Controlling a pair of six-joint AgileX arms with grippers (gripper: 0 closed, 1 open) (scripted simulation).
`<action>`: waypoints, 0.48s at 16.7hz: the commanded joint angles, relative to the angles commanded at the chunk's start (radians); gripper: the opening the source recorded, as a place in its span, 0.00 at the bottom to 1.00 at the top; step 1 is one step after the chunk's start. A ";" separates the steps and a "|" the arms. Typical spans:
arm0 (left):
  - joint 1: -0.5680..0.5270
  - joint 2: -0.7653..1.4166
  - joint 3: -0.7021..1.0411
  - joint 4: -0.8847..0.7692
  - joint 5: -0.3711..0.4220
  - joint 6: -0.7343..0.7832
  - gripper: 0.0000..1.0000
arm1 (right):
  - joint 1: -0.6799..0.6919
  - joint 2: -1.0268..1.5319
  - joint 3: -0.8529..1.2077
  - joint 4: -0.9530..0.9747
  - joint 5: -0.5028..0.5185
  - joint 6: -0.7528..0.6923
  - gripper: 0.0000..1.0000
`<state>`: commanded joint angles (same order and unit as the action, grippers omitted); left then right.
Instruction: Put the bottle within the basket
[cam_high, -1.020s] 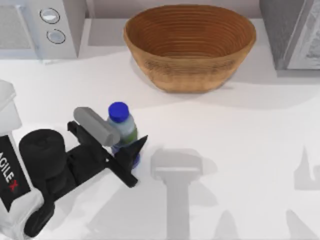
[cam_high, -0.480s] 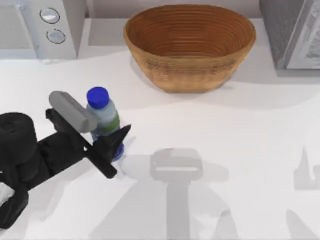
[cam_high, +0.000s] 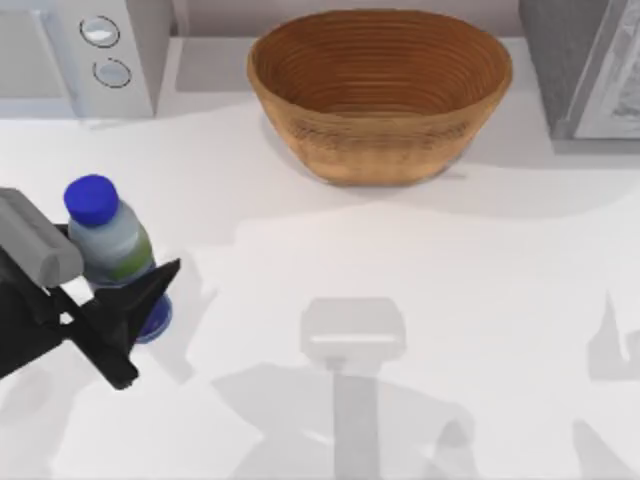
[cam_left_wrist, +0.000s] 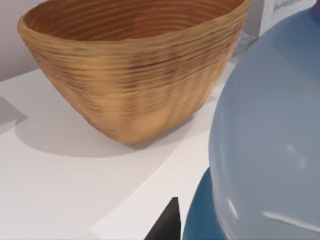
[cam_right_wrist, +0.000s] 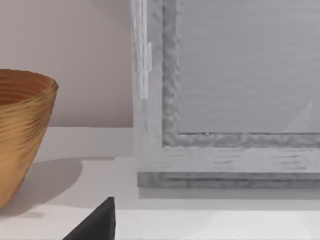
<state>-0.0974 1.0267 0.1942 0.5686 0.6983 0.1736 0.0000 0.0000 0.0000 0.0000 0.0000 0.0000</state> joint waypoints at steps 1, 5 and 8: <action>0.025 -0.077 -0.013 -0.069 0.022 0.008 0.00 | 0.000 0.000 0.000 0.000 0.000 0.000 1.00; 0.100 -0.306 -0.053 -0.282 0.093 0.035 0.00 | 0.000 0.000 0.000 0.000 0.000 0.000 1.00; 0.125 -0.371 -0.067 -0.346 0.115 0.044 0.00 | 0.000 0.000 0.000 0.000 0.000 0.000 1.00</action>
<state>0.0275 0.6557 0.1275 0.2224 0.8134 0.2177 0.0000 0.0000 0.0000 0.0000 0.0000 0.0000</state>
